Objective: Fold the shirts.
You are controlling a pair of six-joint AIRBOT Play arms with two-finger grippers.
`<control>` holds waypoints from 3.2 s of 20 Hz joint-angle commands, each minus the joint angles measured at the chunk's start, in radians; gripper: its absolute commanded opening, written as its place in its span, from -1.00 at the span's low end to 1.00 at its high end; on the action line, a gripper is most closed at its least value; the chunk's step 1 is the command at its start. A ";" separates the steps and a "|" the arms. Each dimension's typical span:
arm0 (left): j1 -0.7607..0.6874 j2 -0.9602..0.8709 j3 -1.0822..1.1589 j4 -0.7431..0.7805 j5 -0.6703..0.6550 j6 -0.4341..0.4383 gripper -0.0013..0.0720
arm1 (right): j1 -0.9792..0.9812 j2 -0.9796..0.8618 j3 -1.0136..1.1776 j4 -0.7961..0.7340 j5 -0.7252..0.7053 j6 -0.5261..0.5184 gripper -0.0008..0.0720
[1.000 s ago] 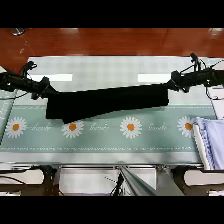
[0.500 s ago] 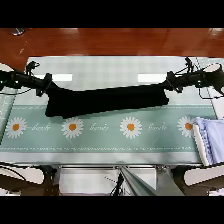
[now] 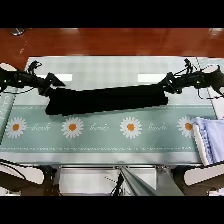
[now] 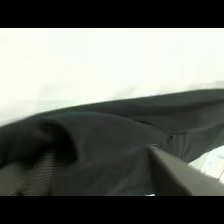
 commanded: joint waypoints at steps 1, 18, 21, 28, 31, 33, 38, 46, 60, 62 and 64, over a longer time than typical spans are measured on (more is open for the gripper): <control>0.047 0.006 0.079 0.100 -0.145 -0.029 0.95 | -0.050 0.003 0.056 -0.013 0.102 -0.001 0.73; -0.116 0.696 -0.631 -0.094 0.337 0.183 0.95 | -0.072 -0.135 0.071 -0.043 0.194 -0.032 0.73; -0.212 0.664 -0.613 -0.105 0.340 0.195 0.95 | -0.019 -0.149 0.072 -0.042 0.197 -0.041 0.73; -0.309 0.599 -0.596 -0.174 0.329 0.208 -0.89 | -0.029 -0.062 0.071 -0.089 0.271 -0.052 -0.92; -0.364 0.596 -0.568 -0.198 0.341 0.217 -0.89 | -0.071 0.103 0.068 -0.192 0.338 -0.074 -0.92; -0.444 0.561 -0.517 -0.195 0.356 0.216 -0.89 | -0.086 0.253 0.027 -0.243 0.351 -0.078 -0.92; -0.723 0.275 -0.207 -0.086 0.411 0.079 -0.89 | -0.077 0.652 -0.174 -0.229 0.346 -0.070 -0.92; -1.091 -0.208 0.291 -0.080 0.407 -0.105 -0.89 | -0.077 0.976 -0.315 -0.206 0.343 0.020 -0.92; -0.656 -0.071 0.233 -0.201 0.013 -0.003 -0.89 | -0.024 0.975 -0.314 -0.053 0.268 0.051 -0.92; -0.509 0.077 0.068 -0.201 0.000 0.047 -0.89 | 0.076 0.940 -0.311 -0.022 0.198 0.057 -0.92; -0.370 0.281 -0.147 -0.201 0.060 0.111 -0.89 | 0.212 0.872 -0.308 -0.019 0.110 0.082 -0.92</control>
